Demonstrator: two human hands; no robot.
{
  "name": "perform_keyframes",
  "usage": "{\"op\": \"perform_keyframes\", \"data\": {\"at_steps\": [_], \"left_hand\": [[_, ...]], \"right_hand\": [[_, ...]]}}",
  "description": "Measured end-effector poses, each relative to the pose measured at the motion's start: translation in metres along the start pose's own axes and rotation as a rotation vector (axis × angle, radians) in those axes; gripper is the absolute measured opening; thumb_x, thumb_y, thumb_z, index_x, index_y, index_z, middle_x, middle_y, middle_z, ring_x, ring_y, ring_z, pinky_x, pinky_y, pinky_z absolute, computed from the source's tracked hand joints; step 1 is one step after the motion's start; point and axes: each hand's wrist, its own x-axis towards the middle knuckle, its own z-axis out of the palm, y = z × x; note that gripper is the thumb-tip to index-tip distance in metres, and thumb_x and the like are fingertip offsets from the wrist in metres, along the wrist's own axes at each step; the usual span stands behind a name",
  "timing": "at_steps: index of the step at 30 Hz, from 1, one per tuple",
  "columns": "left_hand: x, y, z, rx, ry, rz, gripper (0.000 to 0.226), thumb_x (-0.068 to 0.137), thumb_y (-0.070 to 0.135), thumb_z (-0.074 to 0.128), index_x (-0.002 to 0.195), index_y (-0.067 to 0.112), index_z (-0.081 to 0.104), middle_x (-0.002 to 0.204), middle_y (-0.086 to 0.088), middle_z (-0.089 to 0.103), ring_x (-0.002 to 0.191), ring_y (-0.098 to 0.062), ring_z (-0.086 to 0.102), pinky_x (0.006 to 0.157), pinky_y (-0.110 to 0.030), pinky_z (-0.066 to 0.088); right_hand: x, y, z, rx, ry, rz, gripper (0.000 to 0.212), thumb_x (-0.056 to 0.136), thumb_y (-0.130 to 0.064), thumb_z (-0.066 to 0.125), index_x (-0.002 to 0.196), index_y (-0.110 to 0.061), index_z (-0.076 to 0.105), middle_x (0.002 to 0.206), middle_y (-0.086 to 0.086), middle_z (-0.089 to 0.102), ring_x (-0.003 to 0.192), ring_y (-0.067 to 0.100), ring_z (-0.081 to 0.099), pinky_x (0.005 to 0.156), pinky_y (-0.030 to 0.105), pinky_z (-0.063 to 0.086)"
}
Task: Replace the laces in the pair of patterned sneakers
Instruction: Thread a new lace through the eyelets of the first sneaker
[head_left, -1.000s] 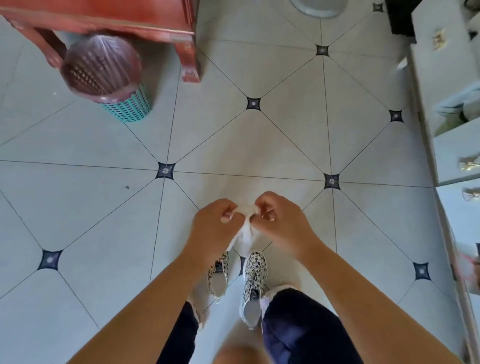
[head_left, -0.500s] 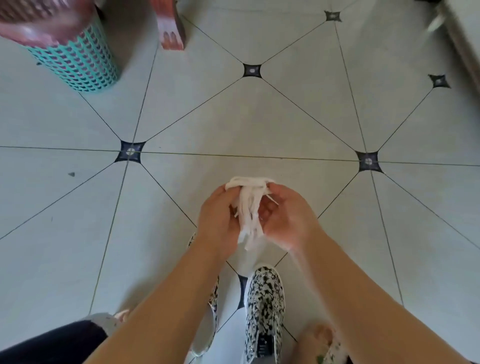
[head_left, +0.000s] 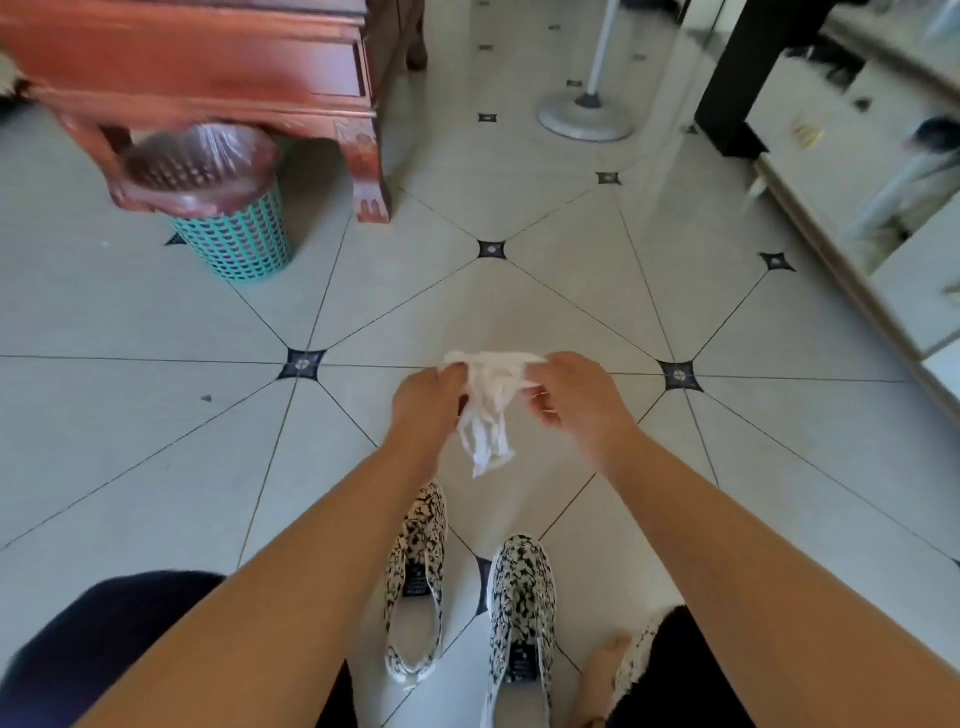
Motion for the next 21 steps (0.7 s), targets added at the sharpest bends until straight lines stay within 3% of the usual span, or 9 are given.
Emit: {"op": "perform_keyframes", "data": {"at_steps": [2, 3, 5, 8, 11, 15, 18, 21], "left_hand": [[-0.015, 0.006, -0.007, -0.392, -0.058, -0.160, 0.013, 0.087, 0.015, 0.053, 0.083, 0.007, 0.062, 0.073, -0.008, 0.061, 0.066, -0.020, 0.056, 0.064, -0.029, 0.048], [-0.024, 0.008, -0.010, -0.563, -0.093, -0.216, 0.011, 0.088, 0.010, 0.052, 0.084, 0.008, 0.062, 0.071, -0.007, 0.061, 0.065, -0.019, 0.056, 0.060, -0.027, 0.049], [-0.040, 0.011, -0.017, -0.793, -0.168, -0.267, 0.012, 0.086, 0.003, 0.050, 0.083, 0.006, 0.061, 0.072, -0.009, 0.061, 0.064, -0.019, 0.056, 0.058, -0.027, 0.050], [-0.054, 0.011, -0.028, -0.900, -0.249, -0.240, 0.015, 0.087, 0.000, 0.046, 0.088, 0.003, 0.060, 0.083, -0.012, 0.062, 0.070, -0.022, 0.059, 0.059, -0.030, 0.054], [-0.066, 0.017, -0.040, -0.901, -0.228, -0.201, 0.018, 0.086, -0.006, 0.041, 0.090, 0.001, 0.057, 0.081, -0.014, 0.059, 0.067, -0.023, 0.059, 0.056, -0.029, 0.057], [-0.075, 0.031, -0.051, -0.845, -0.321, -0.102, 0.019, 0.089, -0.008, 0.040, 0.085, -0.001, 0.057, 0.088, -0.019, 0.061, 0.077, -0.029, 0.061, 0.070, -0.035, 0.057], [-0.075, 0.040, -0.061, -0.591, -0.364, 0.086, 0.021, 0.090, -0.010, 0.043, 0.082, 0.000, 0.060, 0.084, -0.017, 0.065, 0.073, -0.027, 0.067, 0.069, -0.029, 0.057], [-0.064, 0.043, -0.072, -0.245, -0.348, 0.149, 0.024, 0.086, -0.015, 0.046, 0.082, 0.003, 0.063, 0.084, -0.016, 0.067, 0.072, -0.023, 0.069, 0.077, -0.030, 0.054]], "right_hand": [[-0.018, -0.008, -0.006, 0.547, -0.033, 0.196, 0.016, 0.086, -0.010, 0.055, 0.070, -0.010, 0.060, 0.066, 0.007, 0.059, 0.059, 0.017, 0.052, 0.060, 0.025, 0.046], [-0.028, -0.011, -0.008, 0.698, -0.050, 0.262, 0.014, 0.087, -0.009, 0.054, 0.075, -0.008, 0.061, 0.071, 0.008, 0.060, 0.061, 0.016, 0.053, 0.060, 0.024, 0.047], [-0.046, -0.016, -0.009, 0.875, -0.081, 0.324, 0.008, 0.086, -0.007, 0.053, 0.080, -0.007, 0.059, 0.075, 0.008, 0.057, 0.063, 0.016, 0.053, 0.058, 0.023, 0.049], [-0.063, -0.023, -0.012, 0.968, -0.103, 0.292, 0.009, 0.088, -0.004, 0.050, 0.084, -0.007, 0.057, 0.073, 0.006, 0.054, 0.061, 0.014, 0.052, 0.051, 0.019, 0.048], [-0.077, -0.028, -0.020, 0.947, -0.098, 0.236, 0.012, 0.087, 0.001, 0.050, 0.089, -0.006, 0.060, 0.073, 0.006, 0.062, 0.060, 0.013, 0.057, 0.052, 0.019, 0.050], [-0.083, -0.031, -0.030, 0.920, -0.124, 0.145, 0.021, 0.088, 0.009, 0.043, 0.082, -0.002, 0.059, 0.068, 0.009, 0.065, 0.058, 0.016, 0.061, 0.053, 0.020, 0.054], [-0.079, -0.032, -0.042, 0.862, -0.208, 0.067, 0.026, 0.088, 0.012, 0.039, 0.087, -0.004, 0.060, 0.080, 0.010, 0.066, 0.070, 0.018, 0.064, 0.060, 0.025, 0.056], [-0.067, -0.031, -0.051, 0.757, -0.265, 0.016, 0.034, 0.089, 0.015, 0.033, 0.089, -0.008, 0.059, 0.071, 0.005, 0.066, 0.067, 0.016, 0.066, 0.067, 0.029, 0.056]]}}
